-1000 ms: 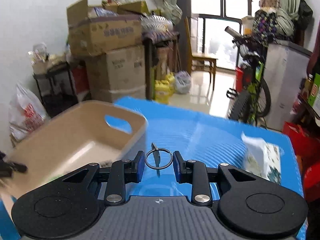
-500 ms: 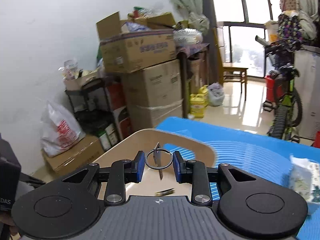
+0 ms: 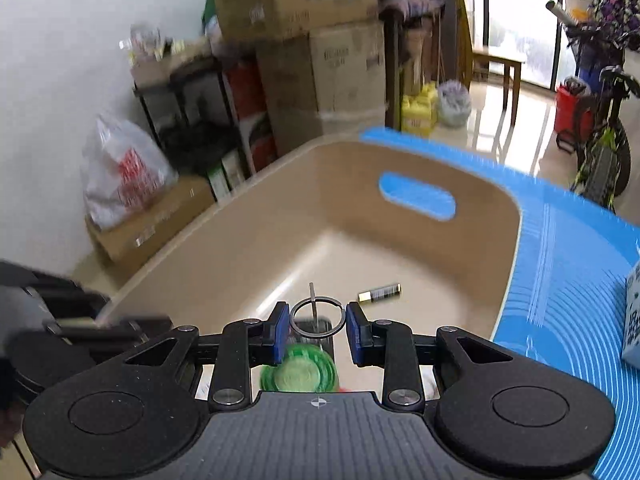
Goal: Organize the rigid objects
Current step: 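Carry the key ring with the right tool into the basket and release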
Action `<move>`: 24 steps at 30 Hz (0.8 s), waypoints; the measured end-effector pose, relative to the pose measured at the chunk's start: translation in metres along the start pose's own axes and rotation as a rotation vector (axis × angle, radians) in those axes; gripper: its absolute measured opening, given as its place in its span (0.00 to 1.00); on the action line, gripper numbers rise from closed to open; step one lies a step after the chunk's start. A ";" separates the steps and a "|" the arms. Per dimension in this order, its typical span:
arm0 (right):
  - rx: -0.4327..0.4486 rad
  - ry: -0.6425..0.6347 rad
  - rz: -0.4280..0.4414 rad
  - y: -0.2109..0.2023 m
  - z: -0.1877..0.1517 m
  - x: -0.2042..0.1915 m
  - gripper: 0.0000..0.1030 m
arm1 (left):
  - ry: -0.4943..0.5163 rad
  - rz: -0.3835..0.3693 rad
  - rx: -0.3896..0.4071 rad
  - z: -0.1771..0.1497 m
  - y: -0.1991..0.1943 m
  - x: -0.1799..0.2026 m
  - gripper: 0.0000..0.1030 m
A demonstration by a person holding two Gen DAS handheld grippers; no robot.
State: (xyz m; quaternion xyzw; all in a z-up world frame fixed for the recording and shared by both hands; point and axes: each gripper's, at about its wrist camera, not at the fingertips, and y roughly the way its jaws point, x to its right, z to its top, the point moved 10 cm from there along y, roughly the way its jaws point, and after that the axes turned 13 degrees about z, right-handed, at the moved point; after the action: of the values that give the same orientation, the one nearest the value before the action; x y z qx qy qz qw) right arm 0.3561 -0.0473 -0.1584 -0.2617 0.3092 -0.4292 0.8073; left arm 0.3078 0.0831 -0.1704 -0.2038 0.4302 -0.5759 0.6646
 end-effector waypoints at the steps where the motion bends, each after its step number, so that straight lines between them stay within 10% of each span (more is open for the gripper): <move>1: -0.018 0.003 -0.006 0.004 -0.005 0.001 0.36 | -0.001 0.000 -0.001 0.000 0.000 0.000 0.14; 8: -0.059 0.032 -0.022 0.014 -0.014 0.004 0.37 | -0.001 0.001 -0.001 0.000 0.000 0.000 0.14; 18: 0.030 0.063 0.015 -0.011 -0.004 -0.003 0.76 | -0.002 -0.001 0.000 0.000 0.000 0.001 0.14; 24: 0.097 0.106 -0.010 -0.042 -0.001 0.009 0.78 | -0.004 -0.002 0.009 0.000 0.000 0.001 0.14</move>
State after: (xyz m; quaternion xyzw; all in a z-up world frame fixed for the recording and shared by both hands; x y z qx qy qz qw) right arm 0.3365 -0.0756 -0.1327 -0.2004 0.3290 -0.4609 0.7994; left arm 0.3075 0.0817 -0.1706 -0.2024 0.4262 -0.5780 0.6658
